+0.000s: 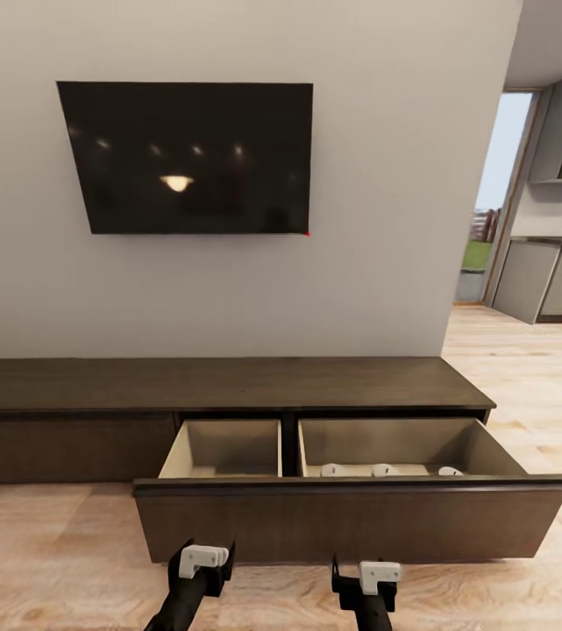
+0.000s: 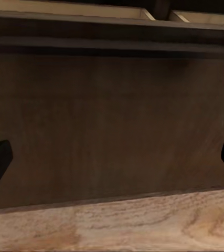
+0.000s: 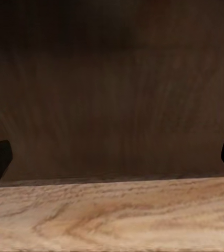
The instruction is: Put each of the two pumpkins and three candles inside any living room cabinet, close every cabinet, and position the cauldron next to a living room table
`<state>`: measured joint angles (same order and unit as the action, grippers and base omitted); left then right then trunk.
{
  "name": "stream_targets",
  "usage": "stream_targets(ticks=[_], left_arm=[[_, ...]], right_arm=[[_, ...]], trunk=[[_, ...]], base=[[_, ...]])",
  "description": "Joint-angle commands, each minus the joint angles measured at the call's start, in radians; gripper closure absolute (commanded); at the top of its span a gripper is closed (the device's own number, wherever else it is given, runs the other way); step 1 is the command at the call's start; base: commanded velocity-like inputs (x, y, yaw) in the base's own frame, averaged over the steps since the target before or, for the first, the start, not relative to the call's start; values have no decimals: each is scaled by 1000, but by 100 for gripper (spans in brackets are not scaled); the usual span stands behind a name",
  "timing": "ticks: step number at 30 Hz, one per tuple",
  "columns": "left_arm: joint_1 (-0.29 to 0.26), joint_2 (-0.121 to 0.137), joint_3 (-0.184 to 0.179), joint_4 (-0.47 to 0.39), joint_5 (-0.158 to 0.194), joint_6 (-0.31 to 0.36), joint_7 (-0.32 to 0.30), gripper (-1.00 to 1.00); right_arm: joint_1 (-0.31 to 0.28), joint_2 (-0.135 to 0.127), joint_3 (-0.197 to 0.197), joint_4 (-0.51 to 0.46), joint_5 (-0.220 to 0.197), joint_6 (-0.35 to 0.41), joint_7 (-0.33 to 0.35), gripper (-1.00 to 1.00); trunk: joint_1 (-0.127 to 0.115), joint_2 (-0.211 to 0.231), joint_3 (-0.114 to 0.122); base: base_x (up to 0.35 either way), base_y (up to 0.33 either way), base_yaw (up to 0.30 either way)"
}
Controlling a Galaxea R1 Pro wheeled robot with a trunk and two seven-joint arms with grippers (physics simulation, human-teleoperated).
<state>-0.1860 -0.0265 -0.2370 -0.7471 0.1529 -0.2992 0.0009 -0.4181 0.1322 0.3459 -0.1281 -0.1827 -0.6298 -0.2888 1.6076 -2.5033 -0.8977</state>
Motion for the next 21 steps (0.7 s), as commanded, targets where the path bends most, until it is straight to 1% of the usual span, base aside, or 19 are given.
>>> stream_targets(ticks=[1,3,7,11,21], left_arm=[[0,1,-3,1,11,-4,0,-100],[0,0,-4,1,11,-5,0,-100],[0,0,-5,-6,10,-7,-1,-100],[0,0,-5,-9,10,-7,-2,-100],[0,0,-7,-12,10,-6,-2,-100]], right_arm=[[-1,0,8,1,-9,-3,-4,-100],[-1,1,7,1,-10,-2,-5,-100],[-1,1,5,-1,-12,33,-6,-100],[-1,1,4,-3,-13,52,-6,-100],[-1,1,4,-8,-15,59,-6,-100]], trunk=[[-1,0,-1],[-1,0,-1],[-1,0,-1],[-1,0,-1],[-1,0,-1]], base=[[-112,0,0],[-65,0,0],[-26,0,0],[-7,0,0],[-1,0,0]])
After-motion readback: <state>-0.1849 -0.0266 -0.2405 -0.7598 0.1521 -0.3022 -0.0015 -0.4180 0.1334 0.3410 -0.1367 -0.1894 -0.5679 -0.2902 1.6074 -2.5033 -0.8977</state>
